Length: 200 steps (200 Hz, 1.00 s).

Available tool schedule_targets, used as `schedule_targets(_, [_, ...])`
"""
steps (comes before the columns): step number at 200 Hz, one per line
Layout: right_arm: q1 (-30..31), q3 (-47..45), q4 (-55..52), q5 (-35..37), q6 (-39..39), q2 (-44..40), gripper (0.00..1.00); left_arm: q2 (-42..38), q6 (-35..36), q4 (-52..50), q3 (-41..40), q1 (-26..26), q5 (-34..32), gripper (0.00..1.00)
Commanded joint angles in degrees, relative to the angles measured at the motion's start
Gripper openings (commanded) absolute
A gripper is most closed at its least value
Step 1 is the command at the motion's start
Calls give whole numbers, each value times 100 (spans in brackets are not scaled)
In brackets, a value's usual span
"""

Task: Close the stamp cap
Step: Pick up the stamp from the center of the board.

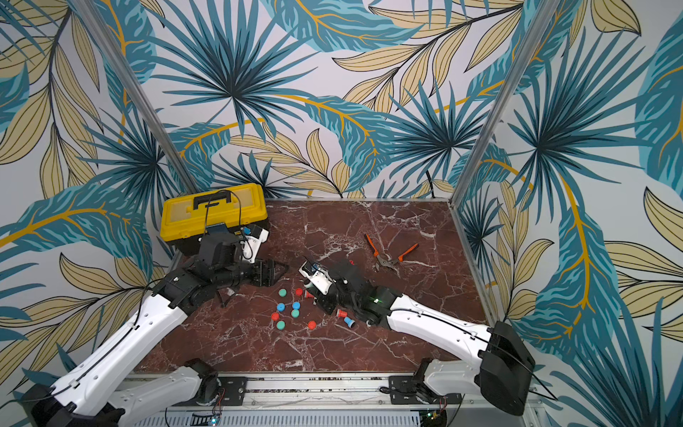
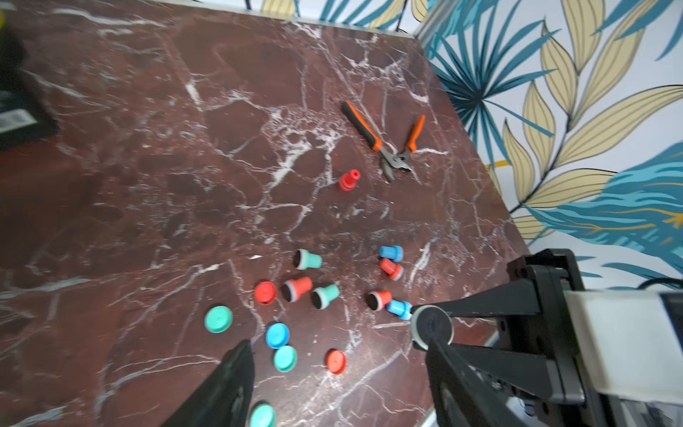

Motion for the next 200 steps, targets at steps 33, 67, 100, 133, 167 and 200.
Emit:
schedule_targets(33, [22, -359, 726, -58, -1082, -508, 11, 274, -402, 63, 542, -739, 292, 58])
schedule_targets(67, [19, -278, 738, -108, -1139, -589, 11, 369, -476, 63, 698, -1017, 425, 53])
schedule_targets(100, [20, -260, 817, -235, -1106, -655, 11, 458, -528, 54, 675, -1073, 323, 51])
schedule_targets(133, [21, -256, 825, -318, -1113, -691, 11, 645, -581, 44, 718, -1123, 333, 51])
schedule_targets(167, [26, -238, 818, -301, -1113, -674, 11, 806, -587, 37, 791, -1237, 382, 50])
schedule_targets(200, [21, -217, 803, -255, -1097, -672, 11, 855, -522, -48, 804, -1318, 289, 40])
